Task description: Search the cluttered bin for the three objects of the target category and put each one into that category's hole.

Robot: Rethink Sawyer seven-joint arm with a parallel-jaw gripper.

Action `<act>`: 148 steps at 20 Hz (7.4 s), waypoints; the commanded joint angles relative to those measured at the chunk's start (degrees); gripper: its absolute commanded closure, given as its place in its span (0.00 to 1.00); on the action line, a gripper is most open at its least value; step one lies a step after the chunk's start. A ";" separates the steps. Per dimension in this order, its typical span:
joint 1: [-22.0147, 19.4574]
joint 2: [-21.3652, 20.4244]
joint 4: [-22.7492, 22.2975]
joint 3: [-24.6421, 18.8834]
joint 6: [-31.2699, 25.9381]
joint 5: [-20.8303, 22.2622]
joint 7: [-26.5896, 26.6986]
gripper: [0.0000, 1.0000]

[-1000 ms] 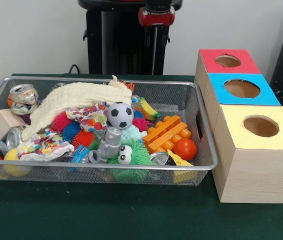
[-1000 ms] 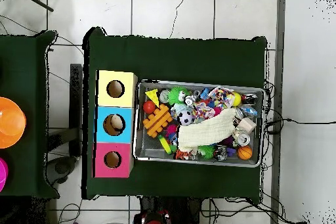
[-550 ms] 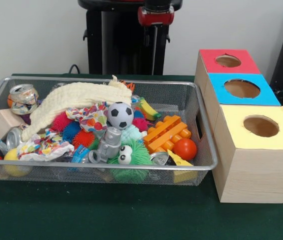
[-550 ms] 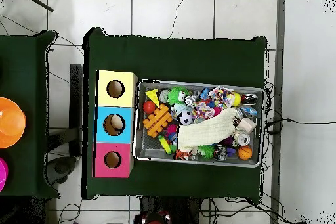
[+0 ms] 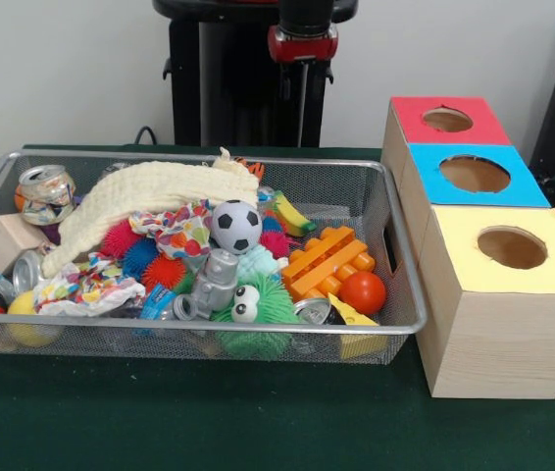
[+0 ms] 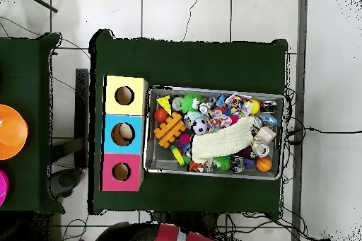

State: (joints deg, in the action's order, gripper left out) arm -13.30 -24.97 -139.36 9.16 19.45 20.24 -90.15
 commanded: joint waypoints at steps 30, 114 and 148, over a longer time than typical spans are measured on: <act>-6.03 10.08 22.16 -3.72 6.00 5.58 -8.15 0.00; -21.12 9.55 29.91 -7.71 -4.62 22.53 -4.78 0.00; -20.40 7.63 31.43 -8.02 -10.15 26.37 -4.24 0.00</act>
State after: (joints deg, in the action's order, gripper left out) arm -33.49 -17.01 -119.79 7.09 16.15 47.48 -90.15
